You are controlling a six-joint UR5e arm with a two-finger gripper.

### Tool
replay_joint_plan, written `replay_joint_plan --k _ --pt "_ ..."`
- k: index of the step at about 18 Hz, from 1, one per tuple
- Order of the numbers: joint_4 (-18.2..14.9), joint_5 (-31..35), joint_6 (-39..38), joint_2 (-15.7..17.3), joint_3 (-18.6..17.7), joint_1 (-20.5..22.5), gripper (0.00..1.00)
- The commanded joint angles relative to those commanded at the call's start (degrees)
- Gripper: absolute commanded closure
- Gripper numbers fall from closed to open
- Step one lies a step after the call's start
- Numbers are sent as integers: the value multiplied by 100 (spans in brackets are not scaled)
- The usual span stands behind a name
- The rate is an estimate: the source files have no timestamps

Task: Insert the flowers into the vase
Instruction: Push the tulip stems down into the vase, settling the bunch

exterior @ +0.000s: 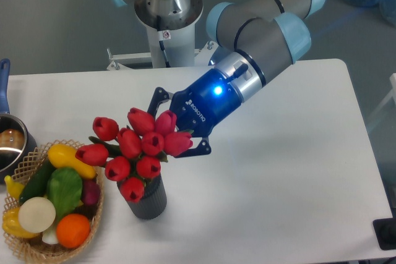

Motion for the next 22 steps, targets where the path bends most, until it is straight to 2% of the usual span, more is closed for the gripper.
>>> replay_joint_plan --k 5,16,22 --pt "0 18 395 9 -378 0 90" --pt "0 562 747 -114 -774 -166 83" --pt "0 782 844 -123 -976 -325 68"
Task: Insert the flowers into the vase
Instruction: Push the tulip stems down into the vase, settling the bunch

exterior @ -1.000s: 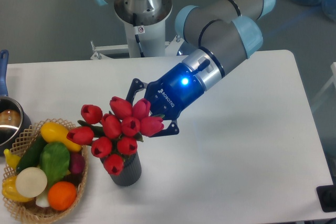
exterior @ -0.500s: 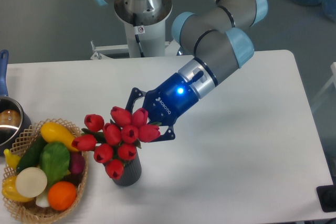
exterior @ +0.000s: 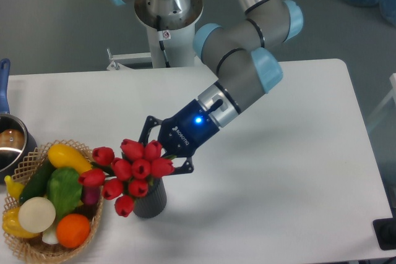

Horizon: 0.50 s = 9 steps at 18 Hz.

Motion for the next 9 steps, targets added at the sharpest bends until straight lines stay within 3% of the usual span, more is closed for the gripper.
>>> replay_joint_plan --k 2,9 --pt "0 9 0 9 -35 -9 64" --pt "-9 9 -9 9 -36 -9 37"
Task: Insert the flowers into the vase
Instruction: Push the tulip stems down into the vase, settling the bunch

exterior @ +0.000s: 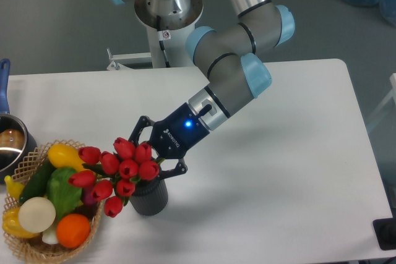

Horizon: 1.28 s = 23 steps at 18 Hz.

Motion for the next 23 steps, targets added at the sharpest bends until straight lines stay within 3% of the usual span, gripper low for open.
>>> replay_joint_plan --k 2,4,5,23 --pt "0 0 0 9 -35 0 27" --pt "0 9 -9 35 -105 9 5" --pt "0 9 -9 44 -140 9 0" --pt "-26 913 17 457 -387 343 0"
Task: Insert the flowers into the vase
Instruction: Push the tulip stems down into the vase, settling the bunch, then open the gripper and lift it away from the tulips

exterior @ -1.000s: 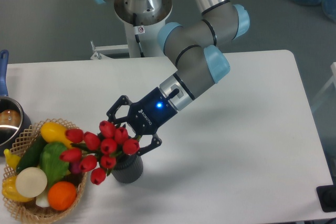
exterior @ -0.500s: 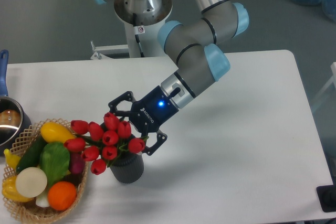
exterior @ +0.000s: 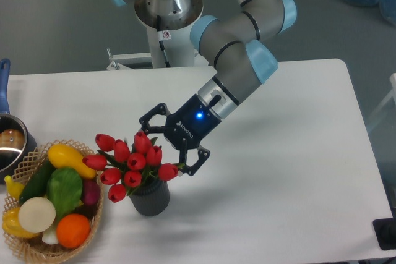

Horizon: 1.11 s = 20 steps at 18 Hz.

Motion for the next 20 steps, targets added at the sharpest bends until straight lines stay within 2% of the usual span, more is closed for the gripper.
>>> replay_joint_plan --k 10,13,20 --pt "9 2206 9 624 -35 290 0" --pt "35 2768 227 782 35 579 0" --pt "0 4007 1000 809 237 1502 0"
